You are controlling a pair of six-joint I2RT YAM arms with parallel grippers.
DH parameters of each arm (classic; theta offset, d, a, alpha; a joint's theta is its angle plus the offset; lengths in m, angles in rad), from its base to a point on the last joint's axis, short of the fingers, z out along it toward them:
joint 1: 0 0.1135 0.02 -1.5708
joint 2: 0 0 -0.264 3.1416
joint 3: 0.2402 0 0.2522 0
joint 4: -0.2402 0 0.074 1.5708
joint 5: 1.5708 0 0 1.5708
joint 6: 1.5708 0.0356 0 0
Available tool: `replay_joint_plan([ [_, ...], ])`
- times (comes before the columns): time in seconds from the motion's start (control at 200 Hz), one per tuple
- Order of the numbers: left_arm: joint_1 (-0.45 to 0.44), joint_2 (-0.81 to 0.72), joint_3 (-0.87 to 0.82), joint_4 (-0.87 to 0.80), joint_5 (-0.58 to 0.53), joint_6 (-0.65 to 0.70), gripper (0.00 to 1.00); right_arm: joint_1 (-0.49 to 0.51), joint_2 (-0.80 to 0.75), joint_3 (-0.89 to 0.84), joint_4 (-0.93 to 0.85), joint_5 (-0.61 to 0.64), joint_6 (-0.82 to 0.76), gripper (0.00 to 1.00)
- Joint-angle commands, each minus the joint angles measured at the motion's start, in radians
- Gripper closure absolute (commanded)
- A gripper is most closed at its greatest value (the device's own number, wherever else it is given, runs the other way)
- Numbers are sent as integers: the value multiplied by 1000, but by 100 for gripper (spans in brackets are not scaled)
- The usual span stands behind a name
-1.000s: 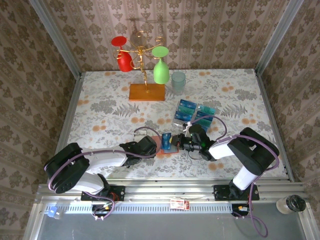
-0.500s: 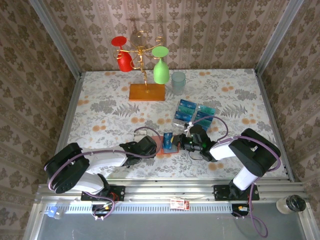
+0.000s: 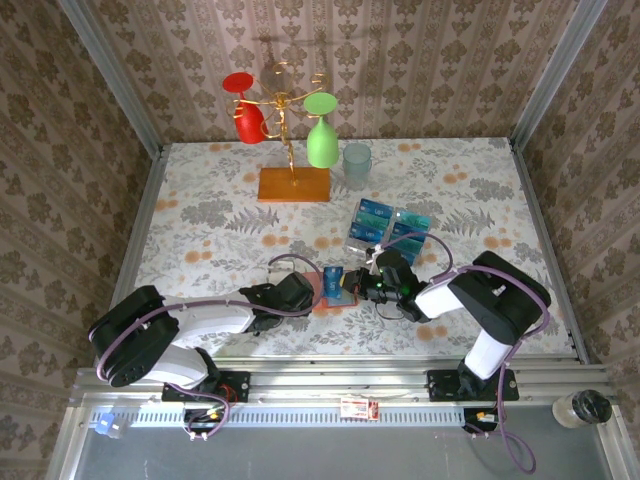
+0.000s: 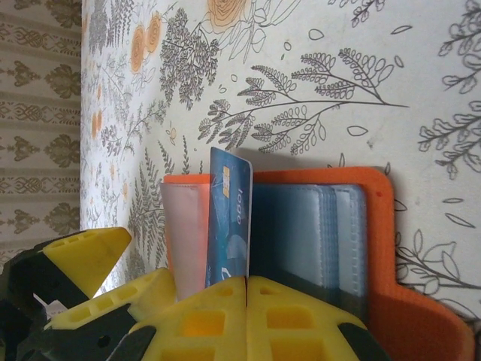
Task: Put the credit cards into the card holder
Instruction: Insert the credit card into the card slot.
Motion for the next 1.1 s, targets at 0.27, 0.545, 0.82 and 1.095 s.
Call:
replay_joint_plan([
  [0.27,-6,6,4,-22,-15,-22,0,6,24,5,28,-54,-15,100],
  [0.545,0,-36,13,-53,-31,-9,0,6,11,-10,14,-62,-20,100],
  [0.82,10,-98,49,-65,-35,26,0,6,10,-10,8,-55,-19,100],
  [1.095,2,-11,65,-47,-7,24,0,3,4,-9,-3,-57,-21,100],
])
